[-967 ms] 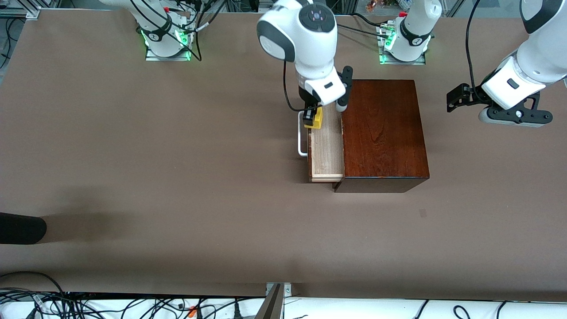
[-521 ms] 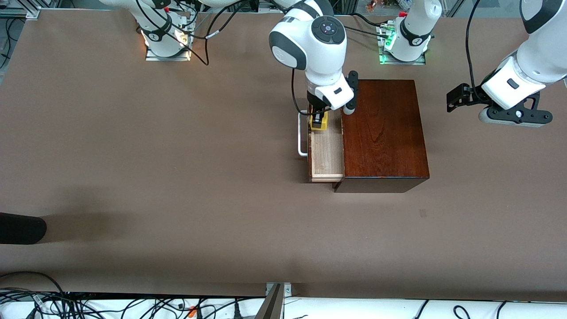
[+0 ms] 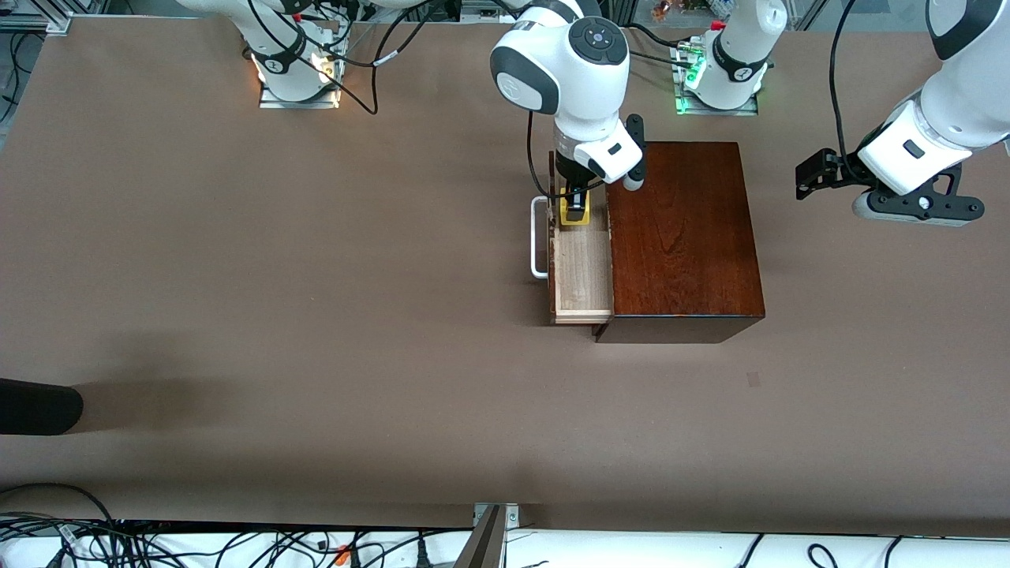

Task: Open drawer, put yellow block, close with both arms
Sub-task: 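Carry the yellow cube with the right gripper over the open drawer, then lower the cube into the drawer and open the right gripper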

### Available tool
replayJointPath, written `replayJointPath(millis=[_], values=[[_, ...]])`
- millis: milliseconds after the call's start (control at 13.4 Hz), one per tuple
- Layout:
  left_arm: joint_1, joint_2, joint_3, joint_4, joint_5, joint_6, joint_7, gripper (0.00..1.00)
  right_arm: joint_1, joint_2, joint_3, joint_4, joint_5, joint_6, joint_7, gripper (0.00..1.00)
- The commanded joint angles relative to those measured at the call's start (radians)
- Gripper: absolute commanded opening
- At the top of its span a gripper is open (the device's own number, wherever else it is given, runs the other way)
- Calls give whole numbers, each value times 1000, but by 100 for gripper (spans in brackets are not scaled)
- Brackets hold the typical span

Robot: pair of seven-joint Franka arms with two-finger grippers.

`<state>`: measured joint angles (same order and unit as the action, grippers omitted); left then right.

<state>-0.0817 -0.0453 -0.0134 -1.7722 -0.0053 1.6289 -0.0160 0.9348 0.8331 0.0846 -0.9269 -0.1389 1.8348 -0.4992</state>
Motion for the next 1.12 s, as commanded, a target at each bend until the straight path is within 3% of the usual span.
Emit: replayJointPath(millis=[0, 1041], values=[[0, 5, 4, 20, -15, -21, 7, 100, 10, 46, -11, 49, -15, 18, -22, 25], [0, 5, 4, 20, -15, -23, 5, 100, 30, 77, -6, 34, -80, 31, -24, 25]])
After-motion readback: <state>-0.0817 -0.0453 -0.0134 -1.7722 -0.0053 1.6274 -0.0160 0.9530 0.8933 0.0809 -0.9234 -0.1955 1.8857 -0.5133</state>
